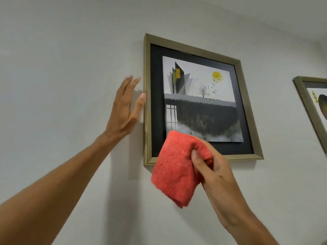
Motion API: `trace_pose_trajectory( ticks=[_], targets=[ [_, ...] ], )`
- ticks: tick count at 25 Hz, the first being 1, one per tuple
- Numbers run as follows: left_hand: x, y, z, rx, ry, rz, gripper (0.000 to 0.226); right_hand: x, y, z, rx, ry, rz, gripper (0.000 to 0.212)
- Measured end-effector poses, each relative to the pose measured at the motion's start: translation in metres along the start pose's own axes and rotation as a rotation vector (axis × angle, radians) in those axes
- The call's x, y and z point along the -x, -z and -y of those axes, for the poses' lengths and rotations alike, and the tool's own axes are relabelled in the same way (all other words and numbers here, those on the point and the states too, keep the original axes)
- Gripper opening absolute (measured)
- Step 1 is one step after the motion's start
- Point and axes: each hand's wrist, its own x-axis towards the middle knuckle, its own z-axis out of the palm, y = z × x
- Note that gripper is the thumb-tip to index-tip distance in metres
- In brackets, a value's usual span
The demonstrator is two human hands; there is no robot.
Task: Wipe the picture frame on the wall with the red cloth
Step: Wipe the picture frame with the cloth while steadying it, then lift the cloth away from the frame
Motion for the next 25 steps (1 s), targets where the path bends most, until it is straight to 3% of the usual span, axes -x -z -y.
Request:
trace_pose_trajectory(
  ticks=[2,4,6,8,10,13,19,22,25],
  targets=[
    [0.049,0.015,-0.024,0.330,0.226,0.050,0.060,0.013,-0.001,0.009,-0.109,-0.090,0.039,0.024],
    [0.106,0.041,-0.049,0.675,0.484,0.270,0.077,0.032,-0.010,0.013,-0.150,-0.163,0.104,0.022],
    [0.162,0.069,-0.077,0.834,0.656,0.506,0.089,0.058,-0.026,0.010,-0.160,-0.203,0.170,0.024],
    [0.221,0.094,-0.100,0.819,0.674,0.598,0.070,0.088,-0.044,0.003,-0.116,-0.194,0.207,0.022],
    [0.280,0.124,-0.112,0.739,0.765,0.519,0.043,0.126,-0.067,-0.004,-0.056,-0.210,0.246,0.018],
    [0.356,0.174,-0.110,0.622,0.992,0.422,0.028,0.188,-0.101,-0.019,-0.012,-0.355,0.328,0.018],
    [0.549,0.245,-0.121,0.373,1.428,0.343,0.021,0.360,-0.171,-0.076,-0.075,-1.003,0.464,0.029],
    [0.674,0.267,-0.147,0.278,1.731,0.263,0.016,0.477,-0.193,-0.109,-0.045,-1.385,0.443,0.047],
    [0.795,0.283,-0.188,0.234,2.046,0.249,0.025,0.606,-0.198,-0.135,-0.001,-1.750,0.406,0.050]
  ],
)
